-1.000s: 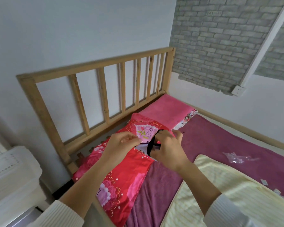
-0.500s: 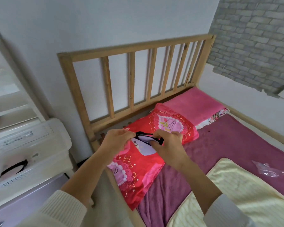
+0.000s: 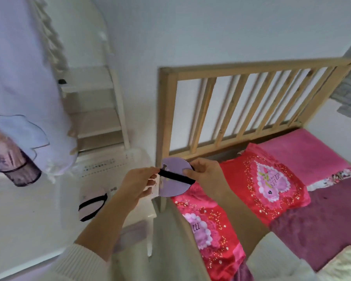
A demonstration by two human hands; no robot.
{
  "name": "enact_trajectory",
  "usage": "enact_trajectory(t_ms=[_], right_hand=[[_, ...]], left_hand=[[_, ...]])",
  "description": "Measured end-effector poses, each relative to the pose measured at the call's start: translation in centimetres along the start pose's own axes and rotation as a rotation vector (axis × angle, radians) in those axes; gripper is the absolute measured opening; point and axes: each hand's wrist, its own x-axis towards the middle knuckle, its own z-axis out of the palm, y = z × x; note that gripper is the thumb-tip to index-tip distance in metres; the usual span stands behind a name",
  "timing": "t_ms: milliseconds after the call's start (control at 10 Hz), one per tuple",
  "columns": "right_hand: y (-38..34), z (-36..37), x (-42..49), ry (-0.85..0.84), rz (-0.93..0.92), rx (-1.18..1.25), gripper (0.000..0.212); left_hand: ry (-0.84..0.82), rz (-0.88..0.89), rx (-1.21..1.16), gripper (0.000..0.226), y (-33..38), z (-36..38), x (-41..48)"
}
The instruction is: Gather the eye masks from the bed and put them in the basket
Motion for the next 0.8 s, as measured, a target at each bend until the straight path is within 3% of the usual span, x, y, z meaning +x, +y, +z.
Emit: enact_trajectory(t_ms=[200,300,400,500,600,700,800], right_hand=[[0.3,12.0,6.9,-0.103,0.169,0.020,0.015],[1.6,16.7,8.9,-0.174,0.237,-0.065,0.020],[2.9,19.5,10.8,-0.226,0.377,-0.050,0.019],[3.8,21.1,12.1,-0.309,0.588,0.004,0.020],[5.1,21.9,12.5,-0.351,0.650,-0.085,0.023],[5.9,22.6,12.1,-0.332,0.585,-0.305,0.041],[4.6,22.2,12.4,-0.292,0.424,-0.319,0.048]], left_hand=[[0.099,0.028,0.277,0.015,-0.4,-11.4,4.6],[0.259,0.190,0.598,0.009,-1.7,-15.8,5.8],[0.459,0.361,0.887,0.027,-4.1,-18.9,6.0],[0.521,0.316,1.025,0.053,-6.1,-20.5,5.9],[0.487,0.275,1.011,0.071,-7.9,-21.6,6.2],[0.445,0.271,0.951,0.079,-8.4,-21.8,6.6],[0.461,0.215,0.978,0.079,-9.3,-21.9,7.2]])
